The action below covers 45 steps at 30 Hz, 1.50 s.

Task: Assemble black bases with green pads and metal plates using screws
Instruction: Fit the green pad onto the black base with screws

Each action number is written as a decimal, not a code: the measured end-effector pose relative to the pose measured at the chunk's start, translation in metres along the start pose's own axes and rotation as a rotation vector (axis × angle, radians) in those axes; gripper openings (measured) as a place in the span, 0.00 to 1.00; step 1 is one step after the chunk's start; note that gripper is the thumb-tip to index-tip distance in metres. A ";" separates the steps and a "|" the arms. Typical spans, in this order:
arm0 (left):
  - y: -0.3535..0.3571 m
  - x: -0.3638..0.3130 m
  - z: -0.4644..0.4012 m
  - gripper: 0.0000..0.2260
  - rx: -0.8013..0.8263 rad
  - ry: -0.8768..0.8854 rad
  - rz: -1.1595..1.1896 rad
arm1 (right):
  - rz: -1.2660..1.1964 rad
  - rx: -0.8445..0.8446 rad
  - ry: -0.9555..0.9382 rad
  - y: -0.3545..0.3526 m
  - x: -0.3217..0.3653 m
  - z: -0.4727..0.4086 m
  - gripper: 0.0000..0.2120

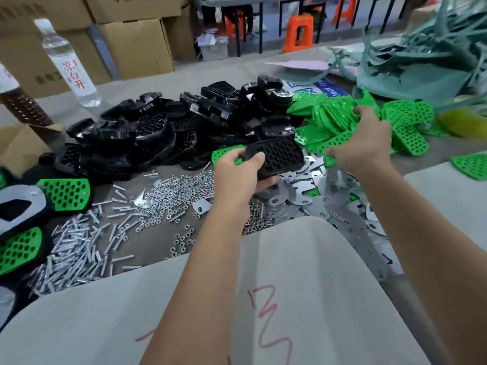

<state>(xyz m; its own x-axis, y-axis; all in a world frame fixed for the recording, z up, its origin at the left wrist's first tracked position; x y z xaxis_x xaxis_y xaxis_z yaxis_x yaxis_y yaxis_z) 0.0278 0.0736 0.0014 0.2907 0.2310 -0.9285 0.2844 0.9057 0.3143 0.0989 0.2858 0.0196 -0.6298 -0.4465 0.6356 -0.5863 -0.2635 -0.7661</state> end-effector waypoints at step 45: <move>-0.142 -0.024 0.032 0.13 -0.195 0.275 0.012 | -1.065 0.456 -0.364 0.105 0.090 0.159 0.22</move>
<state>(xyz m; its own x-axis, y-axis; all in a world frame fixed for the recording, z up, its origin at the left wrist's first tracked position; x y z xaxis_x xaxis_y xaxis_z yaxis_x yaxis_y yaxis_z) 0.0097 -0.0716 -0.0148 0.0276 0.3049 -0.9520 0.0949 0.9472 0.3062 0.0614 0.0819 -0.0191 0.2811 -0.0175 0.9595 -0.4442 -0.8887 0.1139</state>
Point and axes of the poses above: each hand's wrist, its own z-axis away from the middle knuckle, its own y-axis out of the palm, x = y × z, the point moved 2 cm from there along -z, towards the middle knuckle, and after that the axes turned 4 degrees about z, right-handed, at the moved point
